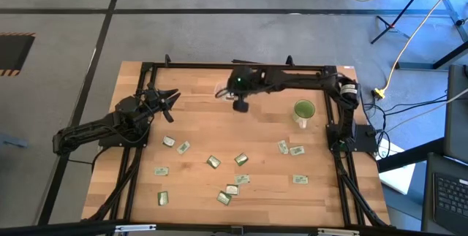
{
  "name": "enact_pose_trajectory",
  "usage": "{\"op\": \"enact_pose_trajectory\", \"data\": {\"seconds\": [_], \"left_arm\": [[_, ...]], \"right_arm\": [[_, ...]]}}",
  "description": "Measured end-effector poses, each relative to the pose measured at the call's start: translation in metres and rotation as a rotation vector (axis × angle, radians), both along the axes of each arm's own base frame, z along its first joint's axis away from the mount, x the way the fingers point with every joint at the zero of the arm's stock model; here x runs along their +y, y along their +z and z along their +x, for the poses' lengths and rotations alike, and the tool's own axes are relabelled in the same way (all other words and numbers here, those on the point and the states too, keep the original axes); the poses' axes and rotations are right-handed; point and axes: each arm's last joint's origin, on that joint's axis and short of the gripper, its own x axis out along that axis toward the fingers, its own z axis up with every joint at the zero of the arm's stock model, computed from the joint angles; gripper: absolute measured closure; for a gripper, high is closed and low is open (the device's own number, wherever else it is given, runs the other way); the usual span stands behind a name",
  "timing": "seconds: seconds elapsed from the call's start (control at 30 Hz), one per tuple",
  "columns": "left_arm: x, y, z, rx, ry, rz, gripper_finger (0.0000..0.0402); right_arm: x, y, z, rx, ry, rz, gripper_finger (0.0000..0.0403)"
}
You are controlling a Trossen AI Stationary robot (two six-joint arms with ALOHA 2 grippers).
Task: Pick and place items into bin
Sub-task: Put the green stevia packet into the bin
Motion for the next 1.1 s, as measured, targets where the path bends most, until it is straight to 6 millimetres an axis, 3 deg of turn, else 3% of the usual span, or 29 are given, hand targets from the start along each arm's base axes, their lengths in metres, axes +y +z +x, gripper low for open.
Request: {"op": "enact_pose_trajectory", "data": {"seconds": [0.23,0.6,0.87,1.1], "left_arm": [[0.0,0.0,0.0,0.0,0.0,0.0,0.0315],[0.0,0.0,0.0,0.0,0.0,0.0,0.0315],[0.0,0.0,0.0,0.0,0.0,0.0,0.0315],[0.0,0.0,0.0,0.0,0.0,0.0,0.0315]], "right_arm": [[-0.031,-0.026,-0.004,0.032,-0.028,0.129,0.0401],[-0.036,-0.065,0.001,0.128,-0.037,0.172,0.04],[-0.036,-0.064,0.001,0.125,-0.038,0.172,0.0392],[-0.034,-0.053,-0.004,0.14,-0.078,0.161,0.032]]}}
